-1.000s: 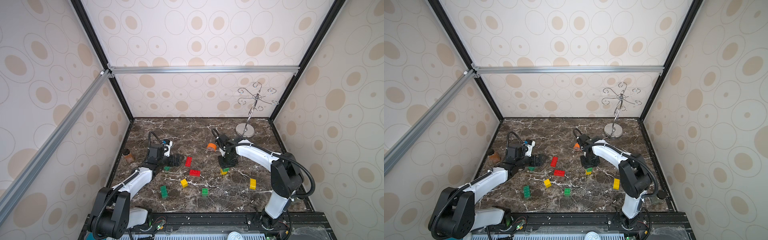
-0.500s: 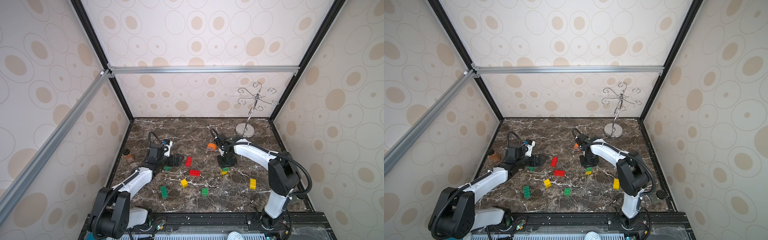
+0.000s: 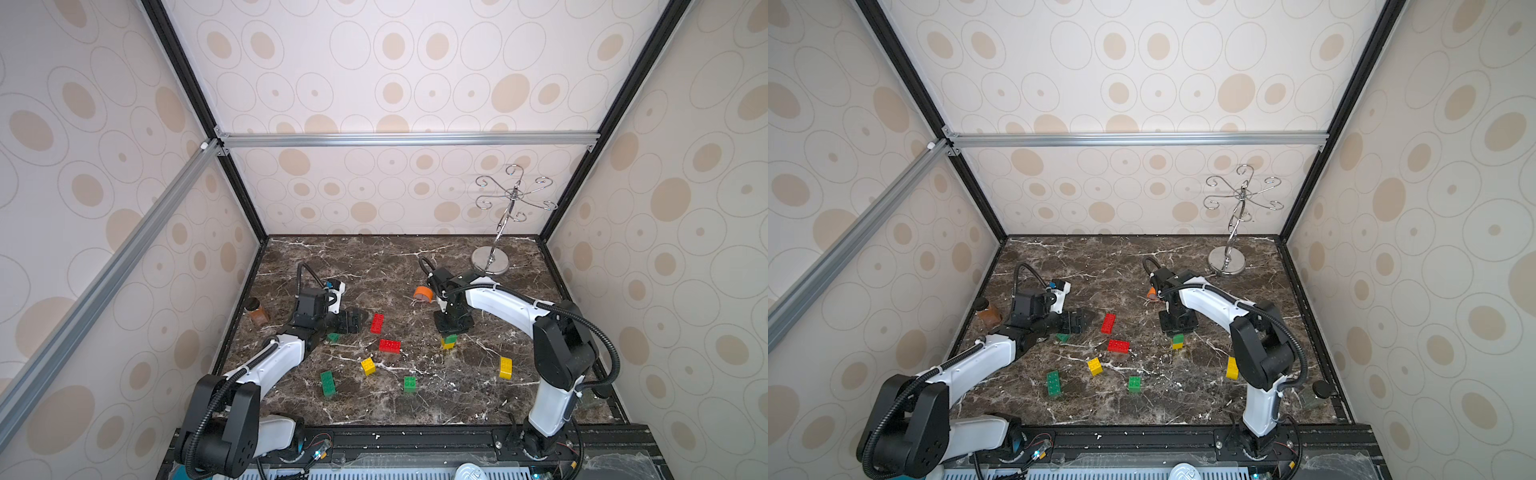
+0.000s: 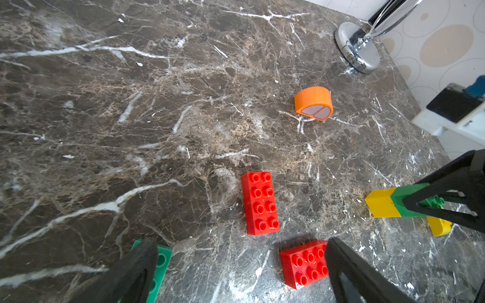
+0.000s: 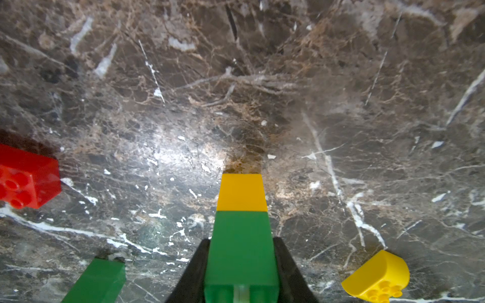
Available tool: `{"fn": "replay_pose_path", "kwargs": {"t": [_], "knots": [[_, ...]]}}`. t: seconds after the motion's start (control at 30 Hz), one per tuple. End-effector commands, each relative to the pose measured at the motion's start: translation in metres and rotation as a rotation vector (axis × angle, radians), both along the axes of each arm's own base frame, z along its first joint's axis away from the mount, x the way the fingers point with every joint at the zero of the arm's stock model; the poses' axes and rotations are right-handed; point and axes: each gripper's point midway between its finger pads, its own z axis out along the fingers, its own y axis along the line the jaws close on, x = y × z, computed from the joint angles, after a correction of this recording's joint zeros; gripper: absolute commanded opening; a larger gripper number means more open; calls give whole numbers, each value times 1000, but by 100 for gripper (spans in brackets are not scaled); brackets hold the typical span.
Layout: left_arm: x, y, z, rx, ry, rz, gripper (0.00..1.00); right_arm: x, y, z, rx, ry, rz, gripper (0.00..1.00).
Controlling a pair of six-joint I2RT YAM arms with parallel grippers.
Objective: Assemble an ice cream with lego
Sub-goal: Assemble the lego brick with the lego brick.
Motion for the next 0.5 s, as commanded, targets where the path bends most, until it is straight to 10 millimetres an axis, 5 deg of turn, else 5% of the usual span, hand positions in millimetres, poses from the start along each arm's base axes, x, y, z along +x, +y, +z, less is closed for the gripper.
{"fn": "replay_pose_path", "kwargs": {"t": [0.0,0.23,0.47], "knots": [[7,0,13,10,-32,6,100,-28,-12,-48,-74,145,-126,0],[8,0,15,3,-43,10,100,-6,9,-37,-17,69,-153,0],[5,2,17,4,-49,15,100,-13,0,-38,-60,89,-110,2]]}}
